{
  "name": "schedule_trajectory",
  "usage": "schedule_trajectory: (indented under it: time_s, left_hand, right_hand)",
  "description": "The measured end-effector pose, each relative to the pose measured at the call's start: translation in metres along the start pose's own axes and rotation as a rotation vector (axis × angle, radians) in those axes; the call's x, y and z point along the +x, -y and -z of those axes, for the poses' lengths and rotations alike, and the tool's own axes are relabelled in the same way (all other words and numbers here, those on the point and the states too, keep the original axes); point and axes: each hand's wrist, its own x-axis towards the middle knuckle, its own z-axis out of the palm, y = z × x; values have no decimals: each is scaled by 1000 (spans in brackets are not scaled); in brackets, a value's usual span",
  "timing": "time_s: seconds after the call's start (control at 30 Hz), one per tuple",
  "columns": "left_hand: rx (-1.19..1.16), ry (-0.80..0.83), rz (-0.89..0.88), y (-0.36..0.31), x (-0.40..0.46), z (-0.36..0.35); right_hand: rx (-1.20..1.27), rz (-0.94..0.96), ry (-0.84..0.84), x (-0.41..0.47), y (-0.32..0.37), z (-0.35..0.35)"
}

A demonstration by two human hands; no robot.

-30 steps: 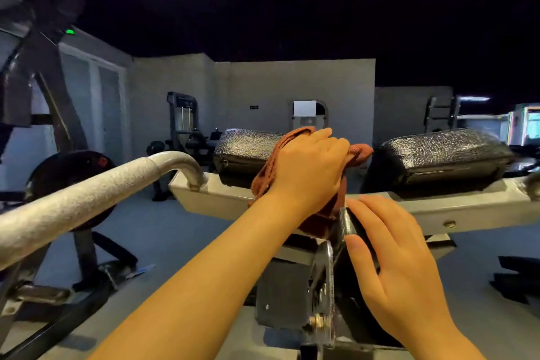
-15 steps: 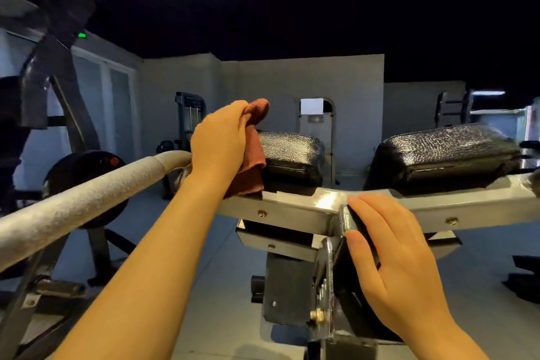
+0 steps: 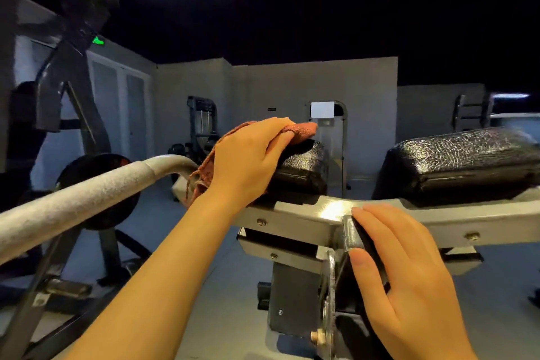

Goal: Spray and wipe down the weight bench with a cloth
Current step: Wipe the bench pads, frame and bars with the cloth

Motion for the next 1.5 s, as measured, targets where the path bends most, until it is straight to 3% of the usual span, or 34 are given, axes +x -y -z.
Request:
schedule_trajectory:
  time_s: [0.3, 0.43, 0.53, 0.77, 0.83, 1.0, 1.1, 1.33, 1.5]
  left_hand:
    - [129, 188, -422, 1, -6, -5]
    - [229, 237, -500, 9, -2, 3]
    - [214, 232, -385, 11, -14, 8]
    - [217, 25, 55, 27, -46, 18]
    - [183, 17, 30, 12, -41, 12]
    - [261, 94, -343, -31, -23, -15]
    - [305, 135, -388, -26, -22, -14]
    - [192, 159, -205, -18, -28, -4]
    - [206, 107, 125, 16, -36, 27]
  right_hand:
    - [5, -53, 47, -2, 2, 2]
    - [18, -53, 56, -1, 2, 4]
    - [25, -41, 49, -3, 1, 5]
    - [57, -53, 32, -3, 4, 3]
    - [60, -58, 31, -3, 4, 2]
    - [35, -67, 28, -5, 0, 0]
    - [35, -50, 21, -3, 0, 1]
    - [36, -35, 25, -8, 0, 1]
    - [10, -30, 15, -10, -1, 0]
